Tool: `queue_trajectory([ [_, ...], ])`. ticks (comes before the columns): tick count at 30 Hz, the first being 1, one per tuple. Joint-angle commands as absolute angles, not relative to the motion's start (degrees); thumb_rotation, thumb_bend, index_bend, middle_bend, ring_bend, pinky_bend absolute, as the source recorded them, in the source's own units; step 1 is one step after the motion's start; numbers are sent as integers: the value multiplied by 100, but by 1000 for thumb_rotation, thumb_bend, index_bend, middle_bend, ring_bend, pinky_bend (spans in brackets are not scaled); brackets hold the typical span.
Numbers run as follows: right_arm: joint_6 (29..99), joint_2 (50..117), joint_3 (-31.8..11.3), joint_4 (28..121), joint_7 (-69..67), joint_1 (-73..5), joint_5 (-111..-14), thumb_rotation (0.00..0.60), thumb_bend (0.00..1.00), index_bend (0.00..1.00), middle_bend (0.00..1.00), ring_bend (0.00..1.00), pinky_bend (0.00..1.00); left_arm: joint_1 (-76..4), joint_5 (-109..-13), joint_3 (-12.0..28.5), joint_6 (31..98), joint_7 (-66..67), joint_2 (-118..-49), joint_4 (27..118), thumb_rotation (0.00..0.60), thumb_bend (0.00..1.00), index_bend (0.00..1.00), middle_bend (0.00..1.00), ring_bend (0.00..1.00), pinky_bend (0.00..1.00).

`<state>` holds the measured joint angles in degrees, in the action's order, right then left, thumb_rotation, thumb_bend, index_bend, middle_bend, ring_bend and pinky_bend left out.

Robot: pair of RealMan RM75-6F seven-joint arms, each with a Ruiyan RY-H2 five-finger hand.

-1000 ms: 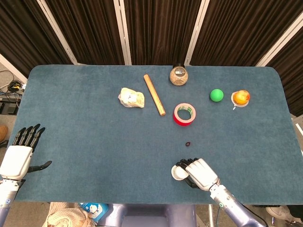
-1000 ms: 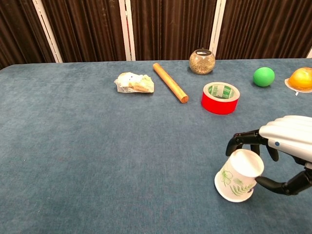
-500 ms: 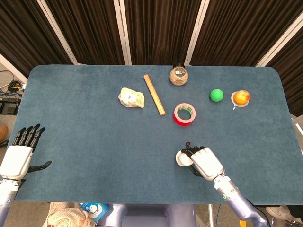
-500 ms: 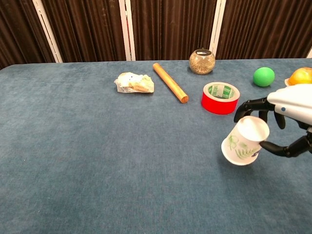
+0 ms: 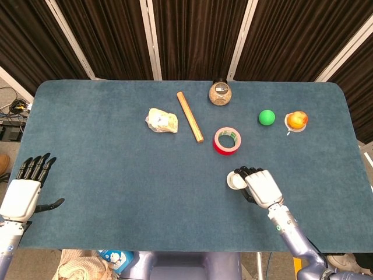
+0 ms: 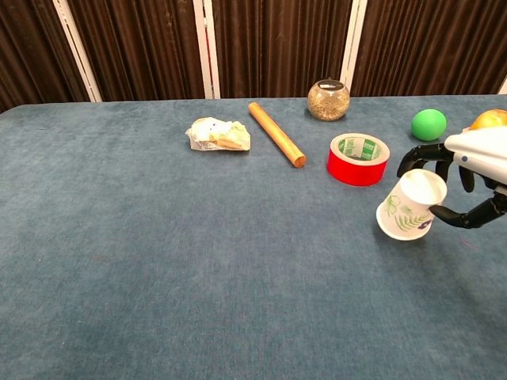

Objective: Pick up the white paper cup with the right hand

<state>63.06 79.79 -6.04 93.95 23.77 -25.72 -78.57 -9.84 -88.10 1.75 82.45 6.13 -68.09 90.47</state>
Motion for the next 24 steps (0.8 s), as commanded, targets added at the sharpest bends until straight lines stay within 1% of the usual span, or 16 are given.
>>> queue_trajectory([
  [1, 6298, 8032, -617, 9347, 2358, -2598, -7818, 600, 508, 391, 326, 394, 492, -990, -8802, 179, 8234, 615, -6812, 9042, 600, 0, 0, 0, 0, 0],
  [10, 6295, 8197, -645, 9194, 2353, -2671, -7699, 600, 508, 388, 326, 394, 492, -997, -8781, 184, 8217, 617, -6814, 9043, 600, 0, 0, 0, 0, 0],
  [12, 6268, 8224, -656, 9143, 2377, -2684, -7616, 600, 509, 337, 326, 393, 476, -997, -8776, 185, 8215, 615, -6814, 9040, 600, 0, 0, 0, 0, 0],
  [13, 6255, 8230, -658, 9133, 2395, -2688, -7583, 600, 508, 272, 318, 383, 450, -998, -8773, 185, 8214, 612, -6813, 9040, 600, 0, 0, 0, 0, 0],
  [14, 6237, 8231, -655, 9130, 2425, -2695, -7540, 600, 508, 184, 295, 360, 412, -1000, -8772, 187, 8211, 608, -6812, 9039, 600, 0, 0, 0, 0, 0],
  [15, 6219, 8224, -645, 9129, 2472, -2699, -7496, 600, 508, 125, 270, 338, 384, -1001, -8772, 188, 8211, 608, -6811, 9036, 600, 0, 0, 0, 0, 0],
  [16, 6207, 8216, -637, 9136, 2533, -2703, -7453, 600, 507, 55, 222, 299, 347, -1002, -8771, 188, 8208, 607, -6811, 9037, 600, 0, 0, 0, 0, 0],
  [17, 6197, 8205, -628, 9152, 2597, -2705, -7408, 600, 504, 13, 175, 264, 316, -1004, -8768, 187, 8204, 607, -6810, 9038, 600, 0, 0, 0, 0, 0],
  [20, 6190, 8146, -611, 9257, 2788, -2708, -7274, 600, 478, 0, 70, 192, 257, -1006, -8765, 188, 8201, 612, -6811, 9040, 600, 0, 0, 0, 0, 0],
  [22, 6208, 8078, -595, 9358, 2934, -2702, -7185, 600, 464, 0, 19, 156, 234, -1005, -8763, 187, 8202, 614, -6813, 9039, 600, 0, 0, 0, 0, 0],
  [24, 6256, 8001, -574, 9448, 3051, -2687, -7150, 600, 457, 0, 0, 143, 220, -1004, -8758, 188, 8202, 611, -6812, 9041, 600, 0, 0, 0, 0, 0],
])
